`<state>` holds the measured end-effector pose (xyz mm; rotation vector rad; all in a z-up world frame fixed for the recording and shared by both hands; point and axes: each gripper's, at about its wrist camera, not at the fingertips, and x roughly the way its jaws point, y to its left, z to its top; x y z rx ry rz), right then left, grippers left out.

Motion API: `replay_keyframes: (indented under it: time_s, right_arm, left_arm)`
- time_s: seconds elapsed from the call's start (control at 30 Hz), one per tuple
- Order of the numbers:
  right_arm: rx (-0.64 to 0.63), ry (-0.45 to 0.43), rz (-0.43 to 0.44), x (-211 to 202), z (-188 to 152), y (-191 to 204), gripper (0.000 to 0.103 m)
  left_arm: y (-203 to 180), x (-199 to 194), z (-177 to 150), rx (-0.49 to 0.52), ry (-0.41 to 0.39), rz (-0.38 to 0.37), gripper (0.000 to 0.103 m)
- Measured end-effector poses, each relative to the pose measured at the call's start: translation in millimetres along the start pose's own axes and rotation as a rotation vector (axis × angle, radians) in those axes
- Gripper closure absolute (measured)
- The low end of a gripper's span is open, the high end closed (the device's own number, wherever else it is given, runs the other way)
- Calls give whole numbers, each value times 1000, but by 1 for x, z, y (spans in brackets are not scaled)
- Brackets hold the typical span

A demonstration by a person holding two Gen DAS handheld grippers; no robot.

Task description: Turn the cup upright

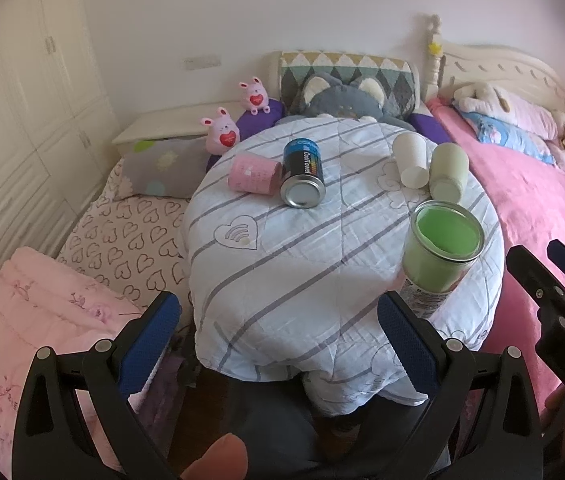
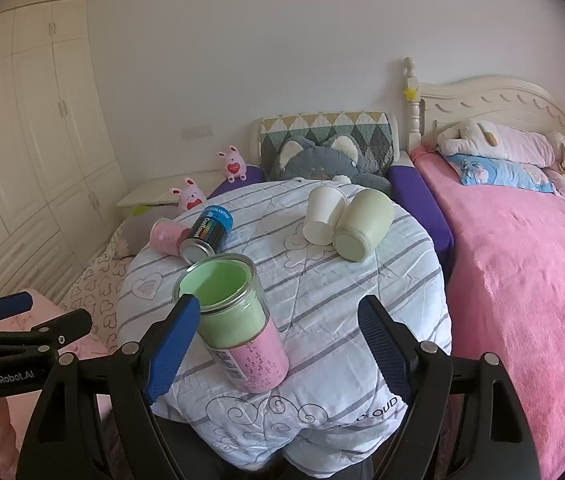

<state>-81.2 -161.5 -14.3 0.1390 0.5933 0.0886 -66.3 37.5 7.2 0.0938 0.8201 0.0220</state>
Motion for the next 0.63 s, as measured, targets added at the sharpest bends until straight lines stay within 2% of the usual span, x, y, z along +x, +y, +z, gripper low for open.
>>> replay_keyframes:
  time_s: [0.47,0.63]
  right_arm:
    - [3,11,11,6,-2,3,20]
    - [4,13,12,7,-3,2,20]
  left_arm:
    - [2,6,2,-3,-3,32,1]
    - [6,5,0,-19,-10,8,0]
